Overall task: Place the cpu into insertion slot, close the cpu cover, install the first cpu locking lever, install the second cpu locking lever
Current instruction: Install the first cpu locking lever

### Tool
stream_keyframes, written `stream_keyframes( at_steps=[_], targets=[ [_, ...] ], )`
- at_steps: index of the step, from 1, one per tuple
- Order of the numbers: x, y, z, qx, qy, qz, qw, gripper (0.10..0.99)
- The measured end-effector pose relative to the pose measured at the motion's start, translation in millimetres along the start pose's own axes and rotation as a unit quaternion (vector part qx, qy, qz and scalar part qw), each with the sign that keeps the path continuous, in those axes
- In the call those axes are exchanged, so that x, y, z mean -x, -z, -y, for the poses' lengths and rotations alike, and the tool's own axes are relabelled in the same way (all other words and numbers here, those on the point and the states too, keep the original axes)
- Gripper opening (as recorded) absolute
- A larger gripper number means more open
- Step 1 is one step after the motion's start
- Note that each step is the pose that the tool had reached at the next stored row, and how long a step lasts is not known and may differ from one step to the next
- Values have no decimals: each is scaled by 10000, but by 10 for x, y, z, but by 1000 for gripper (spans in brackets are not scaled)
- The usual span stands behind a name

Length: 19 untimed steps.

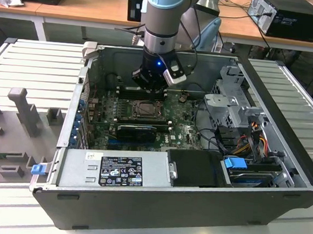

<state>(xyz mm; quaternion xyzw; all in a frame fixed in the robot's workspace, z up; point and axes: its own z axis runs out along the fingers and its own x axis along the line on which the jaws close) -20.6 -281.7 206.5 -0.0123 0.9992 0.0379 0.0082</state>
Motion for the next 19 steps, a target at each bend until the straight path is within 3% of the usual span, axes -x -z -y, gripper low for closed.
stream_keyframes(
  at_steps=[19],
  targets=[
    [8, -16, 39, -1, -44, 4, 10000, 106]
  ],
)
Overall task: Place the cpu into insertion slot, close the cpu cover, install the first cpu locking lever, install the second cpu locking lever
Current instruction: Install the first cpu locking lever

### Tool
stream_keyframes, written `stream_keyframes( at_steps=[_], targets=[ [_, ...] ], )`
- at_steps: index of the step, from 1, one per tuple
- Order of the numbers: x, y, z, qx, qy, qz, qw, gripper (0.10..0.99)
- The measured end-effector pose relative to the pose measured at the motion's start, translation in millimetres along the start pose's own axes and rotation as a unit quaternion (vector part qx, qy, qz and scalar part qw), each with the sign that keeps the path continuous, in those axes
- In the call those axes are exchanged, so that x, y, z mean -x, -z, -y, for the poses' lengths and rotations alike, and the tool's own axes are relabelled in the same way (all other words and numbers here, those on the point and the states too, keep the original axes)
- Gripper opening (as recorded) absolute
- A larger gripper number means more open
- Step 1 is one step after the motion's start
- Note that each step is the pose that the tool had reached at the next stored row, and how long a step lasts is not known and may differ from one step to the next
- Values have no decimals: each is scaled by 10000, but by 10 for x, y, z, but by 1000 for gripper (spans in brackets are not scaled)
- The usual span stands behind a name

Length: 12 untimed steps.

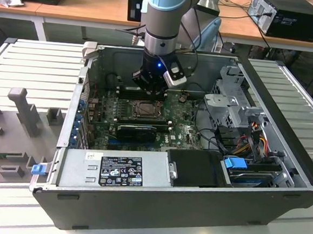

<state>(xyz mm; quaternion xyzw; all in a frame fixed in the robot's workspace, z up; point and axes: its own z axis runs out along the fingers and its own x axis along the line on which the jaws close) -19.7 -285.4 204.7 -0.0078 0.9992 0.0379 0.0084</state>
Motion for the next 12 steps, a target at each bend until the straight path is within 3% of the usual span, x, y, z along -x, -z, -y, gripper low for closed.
stream_keyframes(
  at_steps=[12],
  targets=[
    [0, -22, 12, 1, -32, 3, 10000, 106]
  ],
)
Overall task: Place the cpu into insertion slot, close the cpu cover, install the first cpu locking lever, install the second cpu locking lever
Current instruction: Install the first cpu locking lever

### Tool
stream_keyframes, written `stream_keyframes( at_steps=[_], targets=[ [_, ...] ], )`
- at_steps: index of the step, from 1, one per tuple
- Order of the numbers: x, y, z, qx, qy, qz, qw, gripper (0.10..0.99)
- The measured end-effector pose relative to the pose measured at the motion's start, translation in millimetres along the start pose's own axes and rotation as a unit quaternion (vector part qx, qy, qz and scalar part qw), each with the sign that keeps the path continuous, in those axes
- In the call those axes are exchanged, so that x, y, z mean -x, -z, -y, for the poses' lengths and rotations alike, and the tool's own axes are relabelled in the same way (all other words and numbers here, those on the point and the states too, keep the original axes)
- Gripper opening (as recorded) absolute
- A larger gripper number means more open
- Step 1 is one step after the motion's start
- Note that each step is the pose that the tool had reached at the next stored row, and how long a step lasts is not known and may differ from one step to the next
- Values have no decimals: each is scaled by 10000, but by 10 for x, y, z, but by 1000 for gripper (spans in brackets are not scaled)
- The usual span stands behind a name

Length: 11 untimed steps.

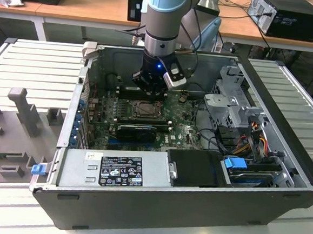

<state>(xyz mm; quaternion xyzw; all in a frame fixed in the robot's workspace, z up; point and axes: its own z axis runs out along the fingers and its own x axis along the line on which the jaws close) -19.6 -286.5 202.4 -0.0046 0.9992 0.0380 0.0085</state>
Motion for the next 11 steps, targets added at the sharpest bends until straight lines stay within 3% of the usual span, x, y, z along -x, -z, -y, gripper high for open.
stream_keyframes(
  at_steps=[8, 11],
  targets=[
    [2, -8, 1, 33, -6, 1, 10000, 106],
    [3, 44, -3, 32, -6, 0, 10000, 106]
  ],
)
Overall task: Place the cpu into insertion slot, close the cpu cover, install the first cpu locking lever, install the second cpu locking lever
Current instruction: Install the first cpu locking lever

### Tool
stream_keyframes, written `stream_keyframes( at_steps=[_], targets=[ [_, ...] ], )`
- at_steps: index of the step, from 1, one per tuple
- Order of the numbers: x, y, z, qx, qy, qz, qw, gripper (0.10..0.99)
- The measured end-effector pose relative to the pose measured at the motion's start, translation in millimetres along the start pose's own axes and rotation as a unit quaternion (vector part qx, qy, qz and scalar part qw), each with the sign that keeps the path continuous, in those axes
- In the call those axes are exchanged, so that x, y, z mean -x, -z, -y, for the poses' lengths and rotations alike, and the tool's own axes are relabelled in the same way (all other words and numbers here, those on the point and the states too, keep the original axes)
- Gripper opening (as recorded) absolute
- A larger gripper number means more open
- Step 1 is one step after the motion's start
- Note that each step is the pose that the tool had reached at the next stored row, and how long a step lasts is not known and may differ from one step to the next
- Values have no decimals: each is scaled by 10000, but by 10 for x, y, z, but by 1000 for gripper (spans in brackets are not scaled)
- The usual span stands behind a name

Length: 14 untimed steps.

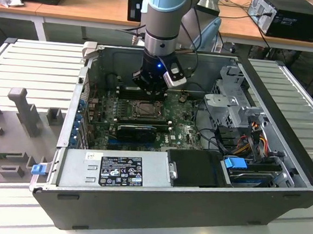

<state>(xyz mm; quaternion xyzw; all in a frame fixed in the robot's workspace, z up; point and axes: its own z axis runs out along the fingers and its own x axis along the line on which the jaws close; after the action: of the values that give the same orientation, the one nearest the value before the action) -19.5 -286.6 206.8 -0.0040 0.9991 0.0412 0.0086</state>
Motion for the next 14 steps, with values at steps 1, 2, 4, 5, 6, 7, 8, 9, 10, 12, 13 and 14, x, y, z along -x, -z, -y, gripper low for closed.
stream_keyframes(
  at_steps=[1, 2, 4, 5, 6, 7, 8, 9, 10, 12, 13, 14],
  targets=[
    [1, 32, -3, -1, 0, -1, 10000, 106],
    [1, 68, -6, 0, 0, 0, 10000, 106],
    [2, 115, -10, 0, 0, 0, 10000, 106],
    [3, 115, -9, 1, 1, 0, 10000, 106],
    [3, 116, -6, 0, 1, 0, 10000, 106],
    [3, 117, 0, 0, 0, -1, 10000, 106],
    [3, 117, 8, 0, 0, 0, 10000, 106],
    [3, 118, 15, -1, 0, 0, 10000, 106],
    [3, 118, 22, -1, 0, -1, 10000, 106],
    [3, 119, 33, -1, 0, 0, 10000, 106],
    [3, 120, 36, -1, 0, 0, 10000, 106],
    [3, 119, 40, 0, 0, 0, 10000, 106]
  ],
)
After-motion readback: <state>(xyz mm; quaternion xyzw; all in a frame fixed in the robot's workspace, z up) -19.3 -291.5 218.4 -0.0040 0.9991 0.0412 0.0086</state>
